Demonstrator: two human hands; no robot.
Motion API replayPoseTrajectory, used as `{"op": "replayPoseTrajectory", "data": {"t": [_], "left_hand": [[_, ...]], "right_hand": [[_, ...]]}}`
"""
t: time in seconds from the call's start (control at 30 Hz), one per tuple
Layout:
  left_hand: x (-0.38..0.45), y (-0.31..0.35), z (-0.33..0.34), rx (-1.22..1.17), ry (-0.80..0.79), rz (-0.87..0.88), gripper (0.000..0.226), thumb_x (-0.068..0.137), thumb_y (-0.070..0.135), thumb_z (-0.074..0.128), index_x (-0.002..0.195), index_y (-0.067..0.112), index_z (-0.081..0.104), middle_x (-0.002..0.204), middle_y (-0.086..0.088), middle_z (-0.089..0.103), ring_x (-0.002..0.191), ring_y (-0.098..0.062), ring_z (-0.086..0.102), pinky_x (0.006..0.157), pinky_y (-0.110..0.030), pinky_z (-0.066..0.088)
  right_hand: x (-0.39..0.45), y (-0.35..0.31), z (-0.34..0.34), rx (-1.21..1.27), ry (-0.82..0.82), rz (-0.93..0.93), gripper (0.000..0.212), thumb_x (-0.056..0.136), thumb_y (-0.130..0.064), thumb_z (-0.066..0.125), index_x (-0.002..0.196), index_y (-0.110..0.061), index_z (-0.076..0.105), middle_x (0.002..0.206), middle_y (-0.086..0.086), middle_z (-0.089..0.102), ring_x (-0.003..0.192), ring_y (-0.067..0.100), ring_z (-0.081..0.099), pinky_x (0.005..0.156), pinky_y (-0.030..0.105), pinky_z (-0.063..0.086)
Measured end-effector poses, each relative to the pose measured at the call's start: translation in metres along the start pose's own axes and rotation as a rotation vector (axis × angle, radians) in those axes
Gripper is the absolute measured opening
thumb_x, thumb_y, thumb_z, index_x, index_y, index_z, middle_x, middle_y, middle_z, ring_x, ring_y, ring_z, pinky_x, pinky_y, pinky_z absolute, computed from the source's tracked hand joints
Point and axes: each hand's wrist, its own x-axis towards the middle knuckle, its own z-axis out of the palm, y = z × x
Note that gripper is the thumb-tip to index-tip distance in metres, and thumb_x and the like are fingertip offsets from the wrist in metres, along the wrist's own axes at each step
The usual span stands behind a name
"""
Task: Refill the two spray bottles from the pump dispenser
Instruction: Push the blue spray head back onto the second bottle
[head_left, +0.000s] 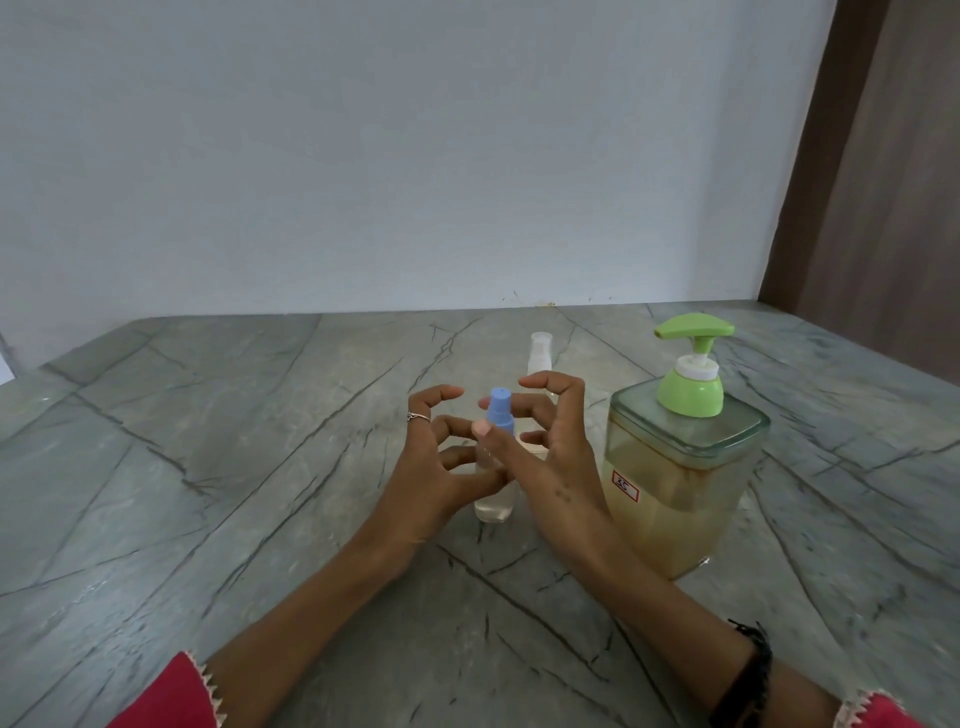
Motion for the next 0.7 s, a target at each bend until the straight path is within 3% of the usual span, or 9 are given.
{"op": "replayPoseTrajectory", "data": {"t": [0.07, 0.17, 0.27, 0.43, 0.57, 0.7], "left_hand": [[-0.0006, -0.0002, -0.0025, -0.038, -0.018, -0.014, 0.072, 0.073, 0.005, 0.075, 0.122, 0.034, 0.030, 0.106, 0.009, 0.061, 0.090, -0.008, 0.068, 0.071, -0.013, 0.054], [-0.0021, 0.0008, -0.0043, -0.049, -0.039, -0.030, 0.072, 0.067, 0.019, 0.075, 0.120, 0.039, 0.031, 0.092, 0.020, 0.067, 0.086, 0.000, 0.069, 0.073, -0.013, 0.053], [-0.0018, -0.0004, -0.0038, -0.064, -0.025, -0.030, 0.082, 0.071, 0.006, 0.075, 0.128, 0.038, 0.025, 0.083, 0.015, 0.074, 0.085, -0.005, 0.070, 0.077, -0.016, 0.054], [-0.0038, 0.0040, 0.0013, -0.036, 0.076, -0.012, 0.091, 0.066, 0.002, 0.080, 0.134, 0.028, 0.026, 0.094, -0.005, 0.072, 0.085, -0.017, 0.071, 0.087, -0.033, 0.054], [-0.0057, 0.0041, 0.0045, -0.042, 0.112, -0.008, 0.083, 0.066, 0.006, 0.081, 0.127, 0.030, 0.030, 0.091, 0.000, 0.072, 0.084, -0.014, 0.071, 0.084, -0.031, 0.054], [-0.0037, 0.0008, 0.0043, -0.014, 0.148, -0.015, 0.071, 0.069, 0.013, 0.080, 0.121, 0.031, 0.034, 0.088, 0.010, 0.069, 0.078, 0.000, 0.069, 0.073, -0.015, 0.053]], "right_hand": [[-0.0013, 0.0014, -0.0013, 0.039, -0.057, 0.013, 0.051, 0.080, -0.038, 0.063, 0.122, -0.035, 0.034, 0.121, -0.004, 0.062, 0.109, 0.010, 0.060, 0.083, 0.015, 0.049], [-0.0007, 0.0012, -0.0044, 0.075, -0.089, 0.002, 0.045, 0.090, -0.019, 0.062, 0.124, -0.034, 0.037, 0.112, -0.003, 0.069, 0.102, 0.011, 0.065, 0.083, 0.020, 0.053], [0.0030, 0.0008, -0.0062, 0.119, -0.082, 0.009, 0.039, 0.087, -0.011, 0.064, 0.113, -0.029, 0.041, 0.105, 0.002, 0.072, 0.097, 0.016, 0.068, 0.079, 0.025, 0.055], [0.0059, -0.0002, -0.0058, 0.079, -0.018, 0.020, 0.035, 0.082, -0.007, 0.069, 0.093, -0.023, 0.040, 0.093, 0.000, 0.074, 0.089, 0.012, 0.070, 0.074, 0.024, 0.056], [0.0067, 0.0006, -0.0027, -0.027, 0.059, 0.004, 0.038, 0.079, -0.015, 0.073, 0.088, -0.029, 0.040, 0.094, 0.001, 0.073, 0.090, 0.010, 0.068, 0.074, 0.020, 0.053], [0.0024, 0.0044, -0.0027, 0.018, 0.066, 0.051, 0.031, 0.085, -0.023, 0.068, 0.103, -0.030, 0.043, 0.101, -0.008, 0.068, 0.092, 0.004, 0.065, 0.071, 0.009, 0.048]]}}
